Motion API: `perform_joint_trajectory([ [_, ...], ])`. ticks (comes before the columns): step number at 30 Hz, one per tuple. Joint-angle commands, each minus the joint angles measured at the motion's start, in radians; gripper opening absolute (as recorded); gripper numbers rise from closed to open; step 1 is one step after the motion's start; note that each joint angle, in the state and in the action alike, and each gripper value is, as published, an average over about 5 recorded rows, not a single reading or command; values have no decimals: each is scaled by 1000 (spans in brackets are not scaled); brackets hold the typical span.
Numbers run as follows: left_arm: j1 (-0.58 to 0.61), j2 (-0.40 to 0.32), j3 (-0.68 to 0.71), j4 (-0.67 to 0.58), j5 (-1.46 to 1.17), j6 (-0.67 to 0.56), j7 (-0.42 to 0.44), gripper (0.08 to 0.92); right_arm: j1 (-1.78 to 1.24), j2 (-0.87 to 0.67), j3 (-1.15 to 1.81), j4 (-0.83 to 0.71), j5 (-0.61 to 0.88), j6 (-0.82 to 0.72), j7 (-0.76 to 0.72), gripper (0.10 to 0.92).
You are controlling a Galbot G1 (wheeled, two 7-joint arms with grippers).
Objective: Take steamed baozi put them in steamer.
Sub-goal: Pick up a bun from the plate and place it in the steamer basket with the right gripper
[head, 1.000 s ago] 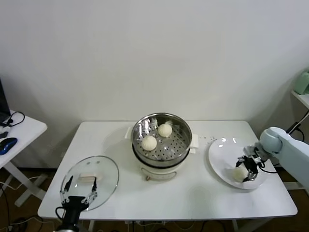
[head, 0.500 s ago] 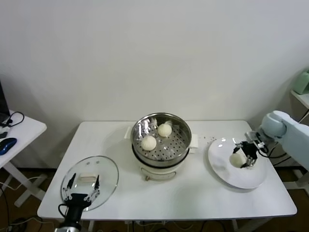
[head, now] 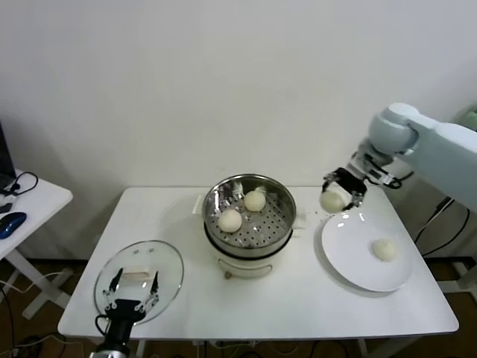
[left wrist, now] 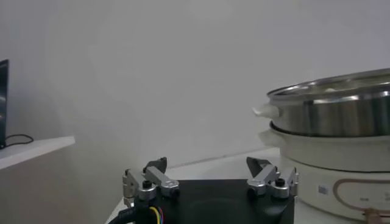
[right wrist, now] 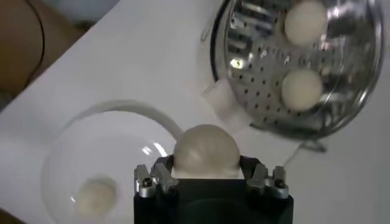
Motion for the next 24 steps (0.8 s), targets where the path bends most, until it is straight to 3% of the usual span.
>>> perform_joint_trajectory([
  [1, 4, 1, -4, -3, -7, -2, -1, 823, 79, 216, -30, 168, -223, 137, -13, 712],
  [12, 10, 9, 4, -26, -11, 6, 1, 823, -99, 484, 0, 10, -350, 195, -3, 712],
  [24, 19, 26, -2, -3, -21, -4, 1, 823, -201, 527, -21, -43, -383, 219, 2, 712],
])
